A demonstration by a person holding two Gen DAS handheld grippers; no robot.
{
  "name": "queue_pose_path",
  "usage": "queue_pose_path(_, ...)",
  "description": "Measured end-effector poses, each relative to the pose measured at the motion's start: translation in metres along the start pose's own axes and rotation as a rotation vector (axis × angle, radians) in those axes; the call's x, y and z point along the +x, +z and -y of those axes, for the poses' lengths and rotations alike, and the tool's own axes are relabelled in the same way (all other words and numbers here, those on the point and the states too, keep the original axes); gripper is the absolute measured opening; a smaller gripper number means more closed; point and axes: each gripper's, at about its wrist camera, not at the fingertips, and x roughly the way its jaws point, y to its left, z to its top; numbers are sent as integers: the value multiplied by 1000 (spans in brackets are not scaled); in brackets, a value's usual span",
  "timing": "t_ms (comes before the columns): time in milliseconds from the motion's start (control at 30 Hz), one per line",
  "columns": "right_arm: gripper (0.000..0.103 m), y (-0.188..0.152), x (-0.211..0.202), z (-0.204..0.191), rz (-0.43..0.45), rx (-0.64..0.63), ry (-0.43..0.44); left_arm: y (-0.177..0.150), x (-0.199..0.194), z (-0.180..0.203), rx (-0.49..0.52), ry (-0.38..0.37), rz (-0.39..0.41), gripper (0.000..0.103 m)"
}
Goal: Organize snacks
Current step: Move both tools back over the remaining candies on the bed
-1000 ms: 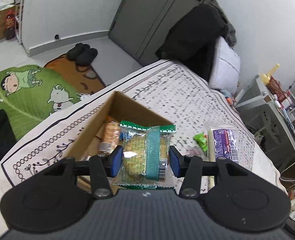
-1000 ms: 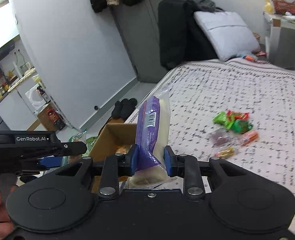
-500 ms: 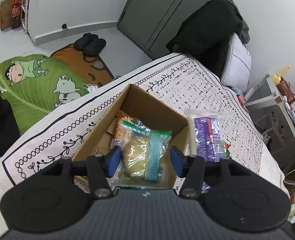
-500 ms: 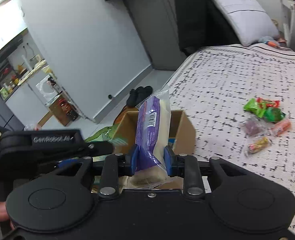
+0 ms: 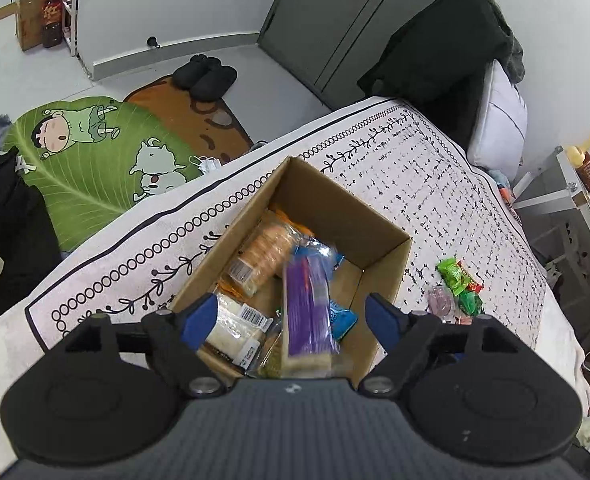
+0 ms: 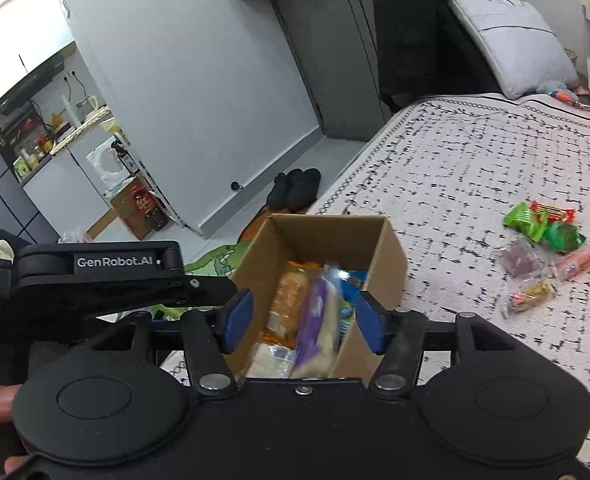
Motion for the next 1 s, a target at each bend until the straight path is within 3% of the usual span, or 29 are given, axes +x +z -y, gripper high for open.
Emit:
queue_pose_path(367, 64, -4, -26, 50, 24, 57, -94, -12, 4, 28, 38, -26, -19, 81)
queue_pose_path(500, 69, -5, -33, 70, 35, 72, -123, -18, 5, 42, 55, -43, -8, 93)
queue_pose_path(667, 83, -5, -42, 90, 47, 73, -158, -25, 6, 65, 105, -82, 13, 103)
queue_pose_path(767, 90, -4, -47, 100, 53, 54, -174, -28, 8, 78, 128, -85, 15, 103)
queue_pose_path(1000, 97, -3, -56, 126, 73, 27, -207, -34, 14, 94, 158, -71, 17, 103)
